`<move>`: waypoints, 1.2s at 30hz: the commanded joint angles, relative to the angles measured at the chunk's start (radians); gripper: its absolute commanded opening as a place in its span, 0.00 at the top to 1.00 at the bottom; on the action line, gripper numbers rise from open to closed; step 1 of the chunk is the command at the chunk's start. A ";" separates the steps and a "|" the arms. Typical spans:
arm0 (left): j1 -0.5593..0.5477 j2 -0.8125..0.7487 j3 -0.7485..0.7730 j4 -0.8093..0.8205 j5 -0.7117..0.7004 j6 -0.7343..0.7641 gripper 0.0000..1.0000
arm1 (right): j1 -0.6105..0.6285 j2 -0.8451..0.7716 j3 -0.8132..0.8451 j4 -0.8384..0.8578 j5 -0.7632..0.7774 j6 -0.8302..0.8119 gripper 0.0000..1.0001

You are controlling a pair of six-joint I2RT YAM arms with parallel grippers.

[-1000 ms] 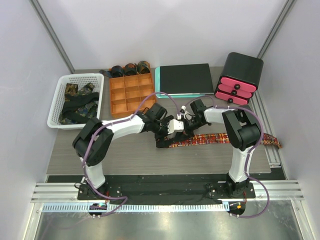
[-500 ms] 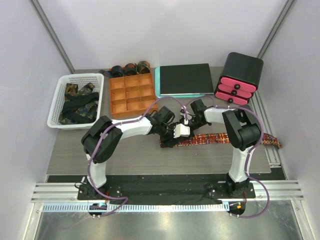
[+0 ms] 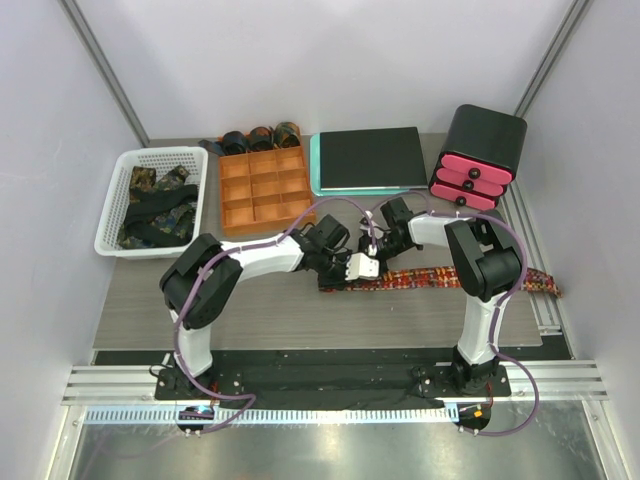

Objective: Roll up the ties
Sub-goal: Roll the tie at the center of the board.

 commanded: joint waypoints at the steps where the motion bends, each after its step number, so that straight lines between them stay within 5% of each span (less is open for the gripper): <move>1: 0.008 -0.037 -0.038 -0.096 -0.027 0.037 0.55 | -0.003 -0.031 0.010 0.005 0.021 -0.035 0.99; 5: 0.026 -0.069 -0.037 -0.095 -0.025 0.015 0.34 | -0.004 -0.012 0.004 -0.002 0.047 -0.058 0.99; 9: 0.074 -0.118 -0.035 -0.107 0.020 -0.012 0.26 | -0.004 -0.011 -0.002 -0.005 0.067 -0.065 0.99; 23: 0.087 -0.118 -0.074 -0.044 0.051 -0.069 0.28 | 0.000 0.049 -0.002 -0.012 0.137 -0.075 0.99; 28: 0.087 -0.144 -0.066 -0.030 0.057 -0.088 0.52 | 0.012 0.058 -0.002 0.006 0.135 -0.061 0.99; 30: 0.086 -0.152 -0.065 -0.041 0.079 -0.083 0.53 | 0.014 0.060 0.003 0.012 0.130 -0.050 0.99; 36: 0.087 -0.092 -0.014 -0.133 0.065 -0.029 0.29 | 0.014 0.049 0.012 0.018 0.118 -0.038 0.99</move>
